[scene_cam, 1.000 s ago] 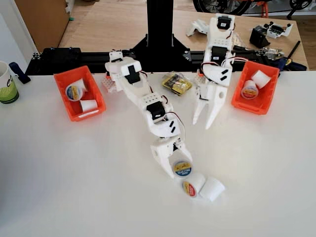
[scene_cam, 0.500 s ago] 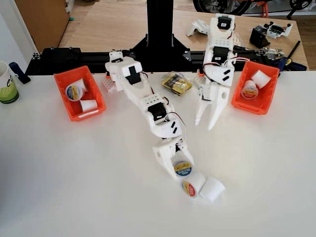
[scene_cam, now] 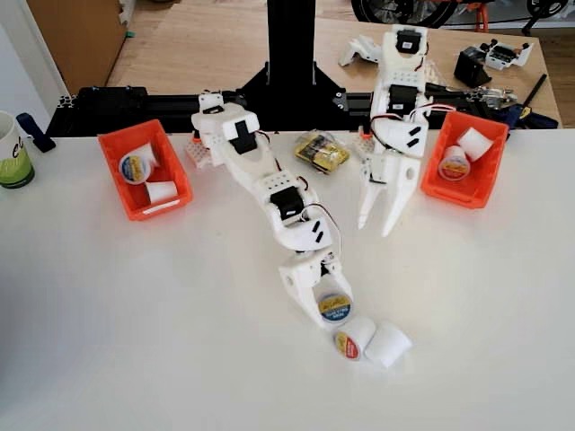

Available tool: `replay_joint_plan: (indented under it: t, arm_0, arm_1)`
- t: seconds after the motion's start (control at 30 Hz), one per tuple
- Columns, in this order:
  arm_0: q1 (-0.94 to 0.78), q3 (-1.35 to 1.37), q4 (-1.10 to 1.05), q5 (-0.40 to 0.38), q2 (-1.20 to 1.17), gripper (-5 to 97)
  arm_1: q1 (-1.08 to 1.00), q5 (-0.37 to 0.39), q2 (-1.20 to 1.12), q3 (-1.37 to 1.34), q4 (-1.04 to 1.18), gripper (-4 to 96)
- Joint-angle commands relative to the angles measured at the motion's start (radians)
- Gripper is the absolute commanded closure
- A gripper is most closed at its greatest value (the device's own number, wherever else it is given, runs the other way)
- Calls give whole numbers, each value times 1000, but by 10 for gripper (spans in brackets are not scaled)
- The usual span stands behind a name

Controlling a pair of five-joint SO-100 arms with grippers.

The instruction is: Sort the coffee pods, blue into left, red into right

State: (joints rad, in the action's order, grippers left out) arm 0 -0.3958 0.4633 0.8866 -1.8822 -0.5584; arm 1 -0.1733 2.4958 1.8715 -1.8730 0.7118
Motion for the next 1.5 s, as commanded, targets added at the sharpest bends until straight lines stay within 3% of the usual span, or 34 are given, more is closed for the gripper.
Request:
replay_joint_plan:
  t: [0.0, 0.53, 0.73, 1.03, 1.17, 1.33, 1.47]
  arm_0:
    - [-12, -67, 44, -6, -21, 690]
    - [2, -462, 558, -8, -25, 690]
    - [66, -644, 902, -106, -28, 690]
    - [129, -632, 913, -127, -87, 690]
    - [144, -525, 913, -144, -175, 691]
    - [189, -28, 913, -215, -549, 691]
    - [210, 262, 913, -224, -765, 688]
  arm_1:
    - [3, 9, 5, 49, -17, 696]
    - [-17, -14, 0, 49, -5, 695]
    - [-28, -20, 0, 49, 3, 697]
    - [-55, -44, -14, 54, 2, 699]
    - [-75, -64, -14, 54, 8, 699]
    - [-94, -84, -14, 55, 15, 699]
    - [-110, -98, -14, 55, 23, 698]
